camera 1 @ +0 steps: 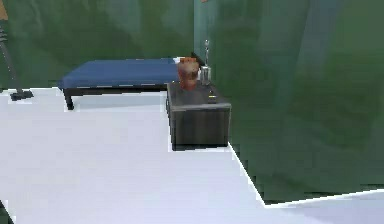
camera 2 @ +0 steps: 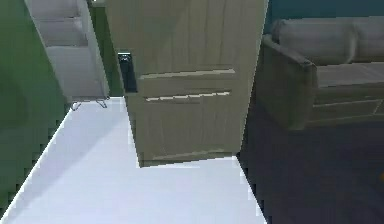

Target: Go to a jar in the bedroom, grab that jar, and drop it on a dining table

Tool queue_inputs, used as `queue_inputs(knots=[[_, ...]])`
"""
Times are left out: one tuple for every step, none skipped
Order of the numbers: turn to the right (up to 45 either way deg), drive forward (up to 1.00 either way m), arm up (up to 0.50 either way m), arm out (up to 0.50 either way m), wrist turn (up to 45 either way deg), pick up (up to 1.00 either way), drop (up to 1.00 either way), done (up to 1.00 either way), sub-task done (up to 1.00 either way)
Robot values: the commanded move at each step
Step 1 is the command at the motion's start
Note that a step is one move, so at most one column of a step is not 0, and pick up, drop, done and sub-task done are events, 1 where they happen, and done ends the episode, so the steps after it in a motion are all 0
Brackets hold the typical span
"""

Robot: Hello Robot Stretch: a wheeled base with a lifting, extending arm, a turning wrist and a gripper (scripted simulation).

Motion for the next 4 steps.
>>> queue_inputs(knots=[[-9.0,0.0,0.0,0.0,0.0,0.0,0.0,0.0,0.0],[0.0,1.0,0.0,0.0,0.0,0.0,0.0,0.0,0.0],[0.0,0.7,0.0,0.0,0.0,0.0,0.0,0.0,0.0],[-45.0,0.0,0.0,0.0,0.0,0.0,0.0,0.0,0.0]])
